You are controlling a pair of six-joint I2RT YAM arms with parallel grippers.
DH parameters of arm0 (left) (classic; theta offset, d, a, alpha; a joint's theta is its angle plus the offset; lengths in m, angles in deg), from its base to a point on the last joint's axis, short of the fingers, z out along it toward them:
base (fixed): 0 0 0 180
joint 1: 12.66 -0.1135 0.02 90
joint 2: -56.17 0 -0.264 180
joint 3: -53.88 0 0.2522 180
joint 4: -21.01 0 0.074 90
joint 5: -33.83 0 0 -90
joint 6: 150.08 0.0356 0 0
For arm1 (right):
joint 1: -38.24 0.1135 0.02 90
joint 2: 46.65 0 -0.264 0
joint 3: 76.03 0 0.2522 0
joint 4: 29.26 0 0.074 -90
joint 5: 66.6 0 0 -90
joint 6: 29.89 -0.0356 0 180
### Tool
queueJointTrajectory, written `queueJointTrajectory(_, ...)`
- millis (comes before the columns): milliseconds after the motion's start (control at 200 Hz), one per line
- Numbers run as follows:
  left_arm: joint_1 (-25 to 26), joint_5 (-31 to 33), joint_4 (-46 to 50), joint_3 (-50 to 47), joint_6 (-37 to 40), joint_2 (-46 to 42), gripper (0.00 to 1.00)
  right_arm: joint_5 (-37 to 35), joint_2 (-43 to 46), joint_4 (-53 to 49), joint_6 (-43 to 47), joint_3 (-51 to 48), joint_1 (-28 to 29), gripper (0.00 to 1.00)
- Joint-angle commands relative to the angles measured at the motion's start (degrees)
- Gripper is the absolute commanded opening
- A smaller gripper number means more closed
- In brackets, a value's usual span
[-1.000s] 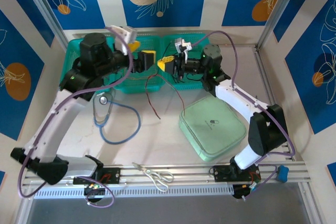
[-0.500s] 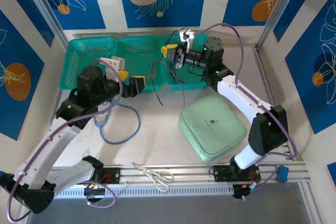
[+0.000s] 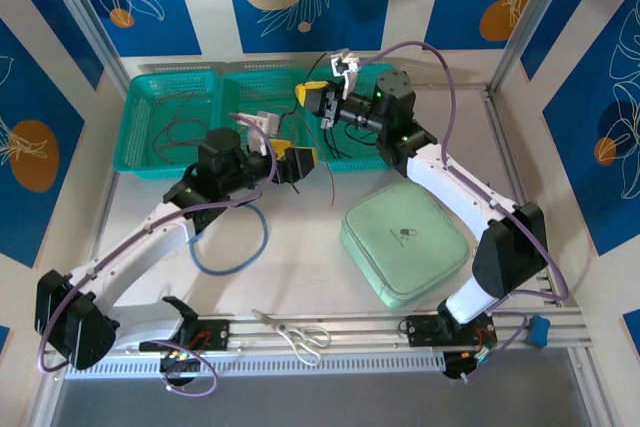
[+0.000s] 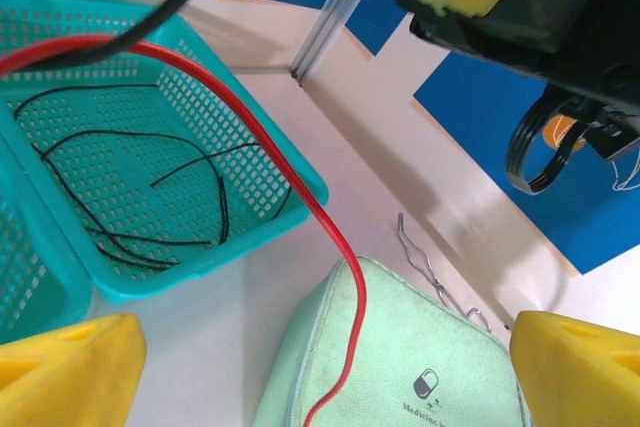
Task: Untangle the cables
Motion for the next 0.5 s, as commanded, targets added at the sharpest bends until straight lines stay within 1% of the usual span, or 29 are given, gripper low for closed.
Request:
queueJointTrajectory(0,0.3,-1.7,-8.4,-1.0,-1.8,1.1,0.9,-0.7,0.8,-0.3,0.1,2.8,0.8,0.0)
queueJointTrajectory(55,0.2,-2.6,-10.8,-1.4,-2.7,2.2,0.87,-0.5,0.9,-0.6,0.3,3.0,1.1,0.0)
queueJointTrajectory(175,0.6,-6.4,-17.7,-1.8,-5.9,5.2,0.84,-0.4,1.2,-0.6,0.5,3.0,1.7,0.0)
queueJointTrajectory(250,1.1,-6.9,-19.4,-1.8,-7.0,6.2,0.75,-0.7,1.5,-0.8,0.8,2.9,1.7,0.0)
queueJointTrajectory(295,1.2,-6.8,-20.1,-2.1,-7.6,6.6,0.64,-0.8,1.7,-0.9,1.1,2.9,1.7,0.0)
queueJointTrajectory(365,1.3,-5.9,-20.2,-2.8,-8.1,6.4,0.35,-1.0,2.1,-1.4,1.6,3.0,1.6,0.0)
queueJointTrajectory(390,1.2,-5.7,-19.7,-2.8,-8.0,6.1,0.26,-1.1,2.3,-1.7,1.8,3.0,1.5,0.0)
queueJointTrajectory(460,1.2,-4.3,-15.6,-2.5,-7.3,5.0,0.0,-1.8,2.8,-2.3,2.6,2.9,1.2,0.0)
queueJointTrajectory(495,1.2,-3.5,-13.1,-2.2,-6.7,4.4,0.0,-2.4,3.0,-2.4,2.9,2.8,1.0,0.0)
